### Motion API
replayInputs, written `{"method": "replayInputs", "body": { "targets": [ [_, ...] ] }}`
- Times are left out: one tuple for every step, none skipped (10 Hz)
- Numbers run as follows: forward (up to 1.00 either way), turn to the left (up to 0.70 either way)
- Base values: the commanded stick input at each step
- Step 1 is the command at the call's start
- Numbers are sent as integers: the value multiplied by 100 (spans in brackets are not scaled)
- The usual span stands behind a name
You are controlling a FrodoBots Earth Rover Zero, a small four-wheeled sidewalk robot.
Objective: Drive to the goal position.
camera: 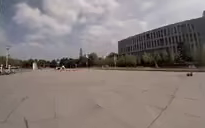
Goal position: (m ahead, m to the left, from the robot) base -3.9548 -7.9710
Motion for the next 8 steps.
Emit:
{"method": "replayInputs", "body": {
  "targets": [
    [53,0],
    [52,0],
    [51,0],
    [50,0],
    [52,33],
    [54,54],
    [54,47],
    [52,21]
  ]
}}
